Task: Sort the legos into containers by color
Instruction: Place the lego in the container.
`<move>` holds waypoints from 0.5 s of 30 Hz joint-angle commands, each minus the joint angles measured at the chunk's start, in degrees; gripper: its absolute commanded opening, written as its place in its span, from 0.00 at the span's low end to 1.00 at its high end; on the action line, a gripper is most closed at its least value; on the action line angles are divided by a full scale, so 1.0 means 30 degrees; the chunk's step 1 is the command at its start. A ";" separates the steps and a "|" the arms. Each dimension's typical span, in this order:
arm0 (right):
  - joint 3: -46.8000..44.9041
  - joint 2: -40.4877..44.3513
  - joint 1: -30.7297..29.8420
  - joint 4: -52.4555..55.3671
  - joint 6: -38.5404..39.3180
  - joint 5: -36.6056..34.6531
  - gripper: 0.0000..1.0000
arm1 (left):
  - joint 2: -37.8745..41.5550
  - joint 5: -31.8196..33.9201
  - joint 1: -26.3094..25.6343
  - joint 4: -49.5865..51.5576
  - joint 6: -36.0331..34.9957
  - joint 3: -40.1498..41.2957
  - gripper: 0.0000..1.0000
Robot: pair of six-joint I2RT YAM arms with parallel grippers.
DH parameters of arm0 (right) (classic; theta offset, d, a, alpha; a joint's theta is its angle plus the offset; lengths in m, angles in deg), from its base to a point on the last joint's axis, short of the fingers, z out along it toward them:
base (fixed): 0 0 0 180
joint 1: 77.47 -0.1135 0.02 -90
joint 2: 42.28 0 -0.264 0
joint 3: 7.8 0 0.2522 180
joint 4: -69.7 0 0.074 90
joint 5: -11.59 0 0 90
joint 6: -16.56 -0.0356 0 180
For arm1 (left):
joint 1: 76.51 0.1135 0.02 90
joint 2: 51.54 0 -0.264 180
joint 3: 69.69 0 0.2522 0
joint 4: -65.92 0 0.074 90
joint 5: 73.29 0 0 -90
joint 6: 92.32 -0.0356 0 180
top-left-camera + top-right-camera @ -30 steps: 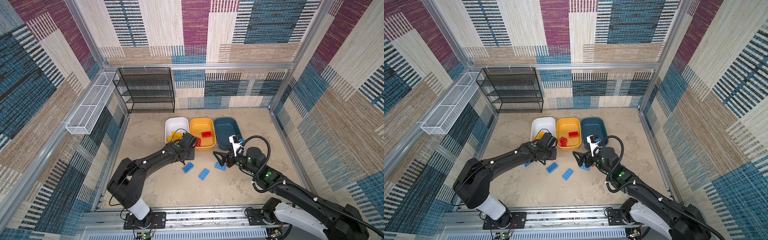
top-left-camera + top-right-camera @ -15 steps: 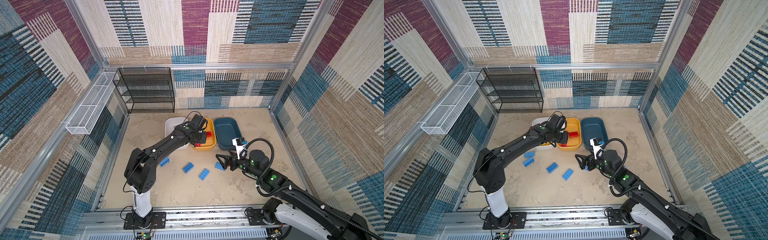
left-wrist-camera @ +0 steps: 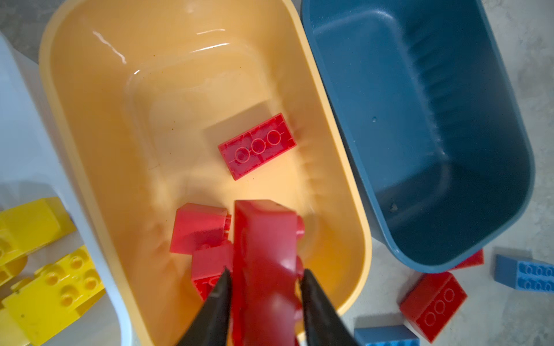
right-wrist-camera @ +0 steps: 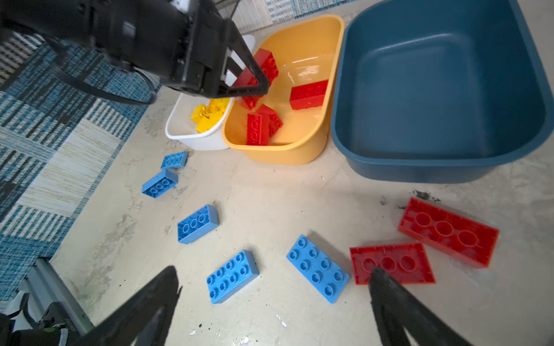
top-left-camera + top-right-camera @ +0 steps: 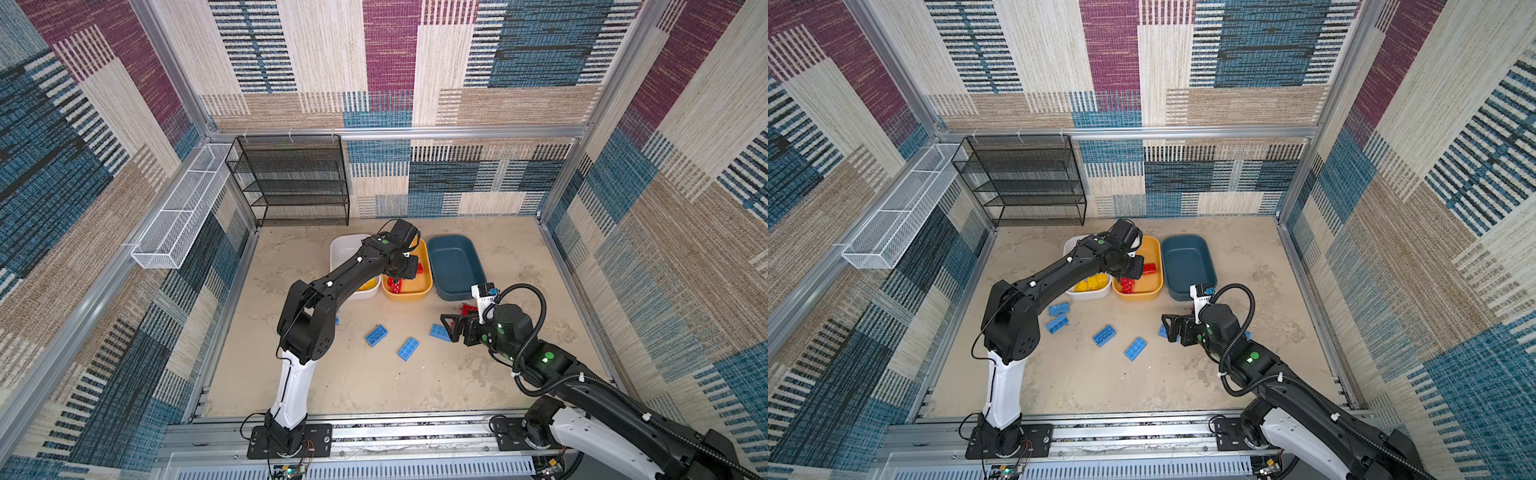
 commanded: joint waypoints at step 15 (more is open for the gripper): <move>0.0088 -0.5500 0.2326 -0.1590 -0.1280 -0.0127 1.00 | 1.2192 -0.1883 -0.0270 -0.4021 0.2456 1.1938 0.57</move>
